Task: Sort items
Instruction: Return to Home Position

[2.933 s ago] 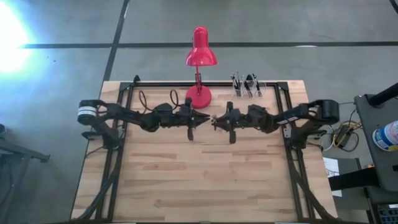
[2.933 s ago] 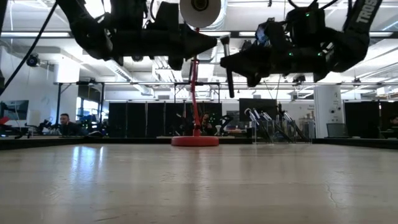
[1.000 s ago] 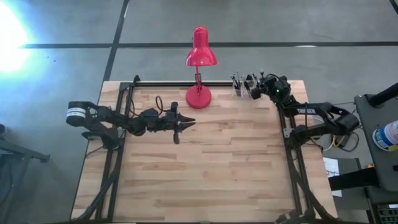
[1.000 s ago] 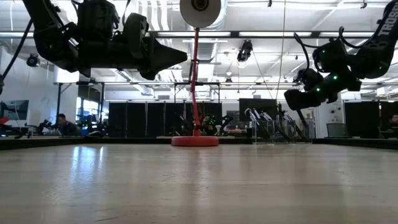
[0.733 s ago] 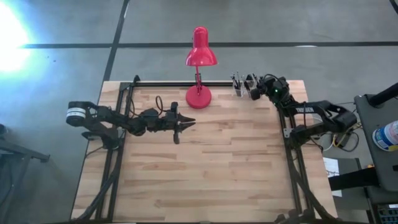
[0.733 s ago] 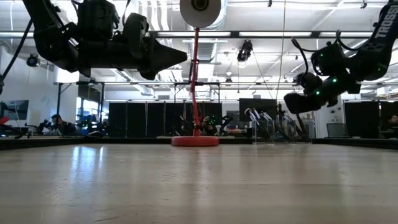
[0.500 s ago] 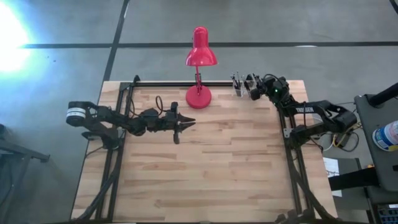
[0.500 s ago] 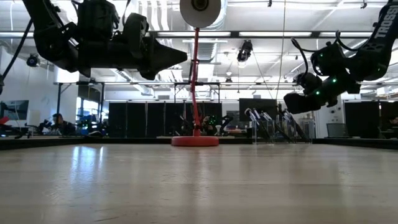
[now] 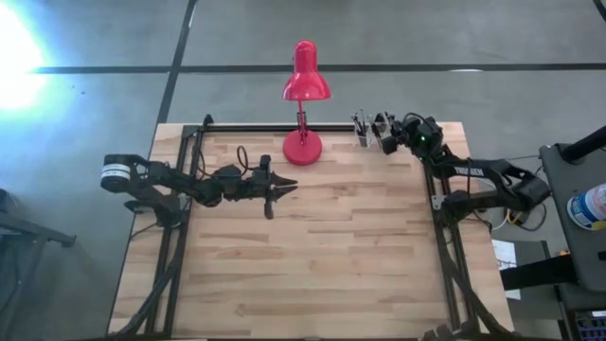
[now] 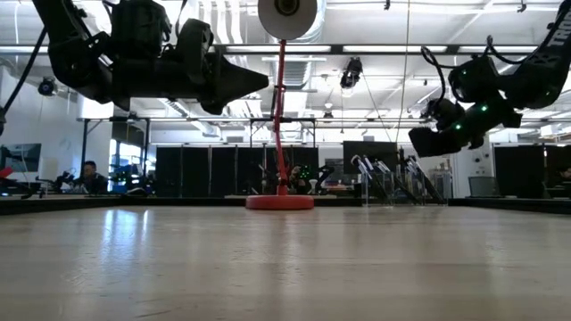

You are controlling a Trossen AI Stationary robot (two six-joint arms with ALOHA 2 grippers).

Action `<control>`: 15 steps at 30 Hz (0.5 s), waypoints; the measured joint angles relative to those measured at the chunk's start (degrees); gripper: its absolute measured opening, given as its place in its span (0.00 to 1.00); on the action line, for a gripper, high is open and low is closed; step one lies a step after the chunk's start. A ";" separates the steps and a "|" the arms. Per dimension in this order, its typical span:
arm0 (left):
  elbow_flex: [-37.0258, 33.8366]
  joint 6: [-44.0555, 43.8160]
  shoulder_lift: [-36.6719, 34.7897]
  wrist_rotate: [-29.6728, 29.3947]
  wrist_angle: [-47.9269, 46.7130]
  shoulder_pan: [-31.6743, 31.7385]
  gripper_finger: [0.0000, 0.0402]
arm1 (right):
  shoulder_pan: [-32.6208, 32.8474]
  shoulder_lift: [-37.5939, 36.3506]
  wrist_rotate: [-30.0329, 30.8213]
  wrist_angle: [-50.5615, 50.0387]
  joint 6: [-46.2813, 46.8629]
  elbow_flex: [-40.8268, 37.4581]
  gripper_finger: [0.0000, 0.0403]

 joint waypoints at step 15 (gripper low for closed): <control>-0.02 0.20 0.00 -2.04 -1.47 1.04 0.11 | 7.90 -17.38 -12.94 0.32 2.58 -6.93 0.02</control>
